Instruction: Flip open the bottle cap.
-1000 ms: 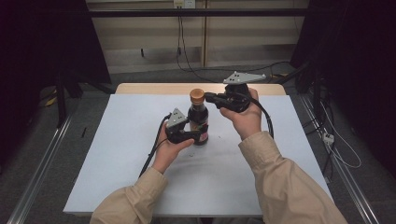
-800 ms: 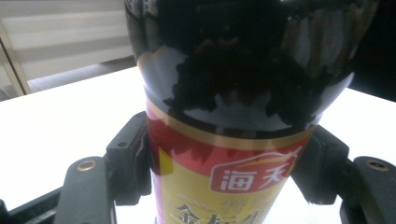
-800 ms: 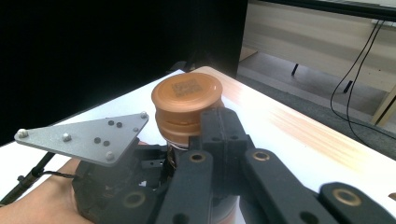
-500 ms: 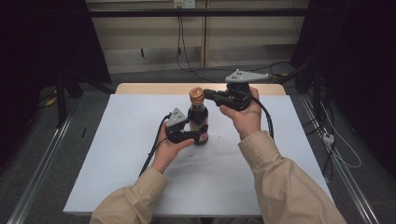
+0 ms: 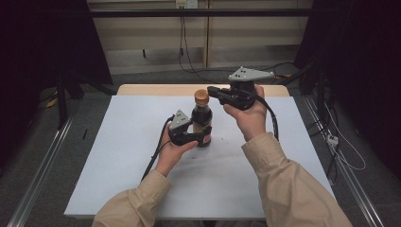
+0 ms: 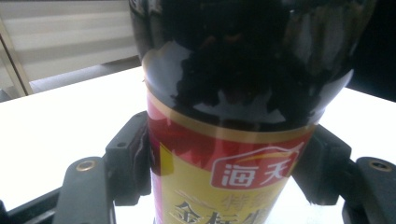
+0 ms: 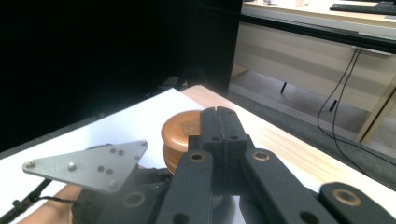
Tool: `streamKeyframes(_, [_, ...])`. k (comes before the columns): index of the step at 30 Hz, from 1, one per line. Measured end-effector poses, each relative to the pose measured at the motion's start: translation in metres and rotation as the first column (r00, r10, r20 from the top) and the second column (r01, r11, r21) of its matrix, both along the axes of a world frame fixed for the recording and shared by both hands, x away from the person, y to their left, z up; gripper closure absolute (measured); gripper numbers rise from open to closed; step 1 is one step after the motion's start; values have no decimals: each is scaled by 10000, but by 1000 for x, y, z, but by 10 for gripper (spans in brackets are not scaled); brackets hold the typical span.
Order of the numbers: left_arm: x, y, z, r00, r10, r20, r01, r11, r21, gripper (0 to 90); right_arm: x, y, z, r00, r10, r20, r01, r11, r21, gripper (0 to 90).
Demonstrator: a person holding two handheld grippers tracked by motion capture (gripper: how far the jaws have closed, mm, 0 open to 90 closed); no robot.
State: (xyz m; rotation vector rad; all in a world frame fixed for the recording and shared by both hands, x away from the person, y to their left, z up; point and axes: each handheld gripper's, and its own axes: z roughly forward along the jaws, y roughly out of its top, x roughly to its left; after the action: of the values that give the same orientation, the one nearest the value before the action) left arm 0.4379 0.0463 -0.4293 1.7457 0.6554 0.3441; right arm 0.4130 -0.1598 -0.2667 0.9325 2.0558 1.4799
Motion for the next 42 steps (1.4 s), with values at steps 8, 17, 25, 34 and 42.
streamKeyframes(8, [0, 0, 0, 10000, -22, 8, 22, 10000, -38, 303, -4, -10, -4, 9999, -91, -139, 90, 10000, -32, 900])
streamKeyframes(17, [0, 0, -1, 10000, 33, 8, -33, 9999, -126, 302, -6, -8, -19, 9984, 157, -550, -180, 9990, -419, 900])
streamKeyframes(25, [-1, -1, -1, 10000, 33, 14, -33, 9999, -136, 302, -4, -4, -21, 9980, 237, -584, -262, 9988, -423, 900])
streamKeyframes(34, [-1, -1, -1, 10000, 62, 6, -62, 9999, -135, 303, -3, -2, -17, 9980, 280, -566, -307, 9984, -470, 900])
streamKeyframes(42, [-1, 0, -1, 10000, 73, 41, -73, 9999, -93, 303, -3, -1, -13, 9975, 310, -629, -340, 9983, -471, 900])
